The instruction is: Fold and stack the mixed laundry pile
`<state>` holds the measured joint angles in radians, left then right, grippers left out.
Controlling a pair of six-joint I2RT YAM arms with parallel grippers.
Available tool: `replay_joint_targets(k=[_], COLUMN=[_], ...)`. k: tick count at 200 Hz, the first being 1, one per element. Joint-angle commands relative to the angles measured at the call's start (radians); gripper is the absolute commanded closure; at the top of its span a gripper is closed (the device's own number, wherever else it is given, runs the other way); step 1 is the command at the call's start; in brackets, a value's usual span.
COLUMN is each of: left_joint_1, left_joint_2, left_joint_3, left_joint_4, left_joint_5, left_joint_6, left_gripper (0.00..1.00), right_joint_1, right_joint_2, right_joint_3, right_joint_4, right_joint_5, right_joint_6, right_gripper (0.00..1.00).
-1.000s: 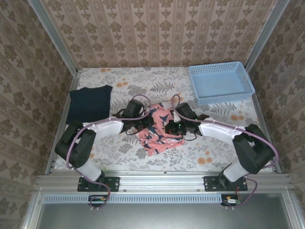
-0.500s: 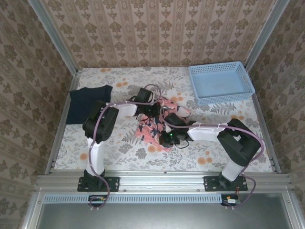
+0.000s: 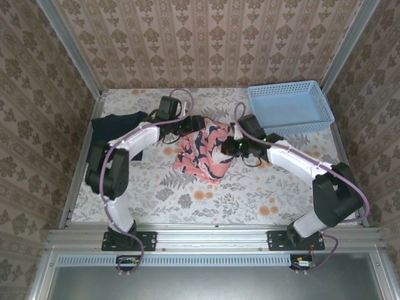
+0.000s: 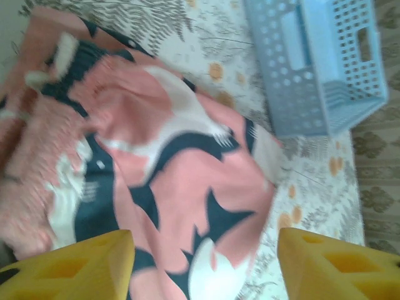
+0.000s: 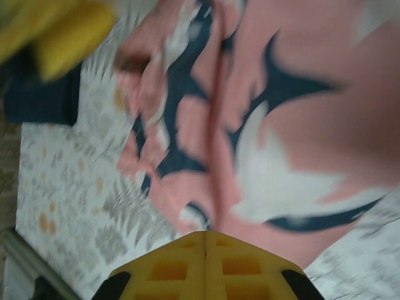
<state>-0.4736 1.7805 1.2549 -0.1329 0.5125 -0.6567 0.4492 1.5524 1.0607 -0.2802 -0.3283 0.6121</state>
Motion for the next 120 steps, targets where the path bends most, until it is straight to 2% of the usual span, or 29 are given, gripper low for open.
replay_joint_targets(k=[1, 32, 59, 85, 120], left_joint_1=[-0.075, -0.197, -0.257, -0.233, -0.108], left_joint_2=[-0.055, -0.032, 0.046, 0.058, 0.025], left_joint_3=[-0.152, -0.257, -0.271, -0.318, -0.31], left_joint_4=[0.083, 0.249, 0.29, 0.212, 0.015], left_joint_5=[0.005, -0.029, -0.034, -0.041, -0.102], left_joint_6=[-0.091, -0.226, -0.289, -0.246, -0.06], left_gripper=[0.42, 0.54, 0.61, 0.62, 0.62], right_joint_1=[-0.036, -0.089, -0.129, -0.138, -0.098], right_joint_2=[0.111, 0.296, 0.399, 0.408, 0.278], right_joint_3=[0.083, 0.211, 0.242, 0.196, -0.024], right_joint_4=[-0.014, -0.016, -0.017, -0.032, 0.025], right_joint_5=[-0.046, -0.022, 0.021, 0.024, -0.016], right_joint_6=[-0.086, -0.073, -0.041, -0.036, 0.051], right_gripper=[0.98, 1.0, 1.0, 1.0, 1.0])
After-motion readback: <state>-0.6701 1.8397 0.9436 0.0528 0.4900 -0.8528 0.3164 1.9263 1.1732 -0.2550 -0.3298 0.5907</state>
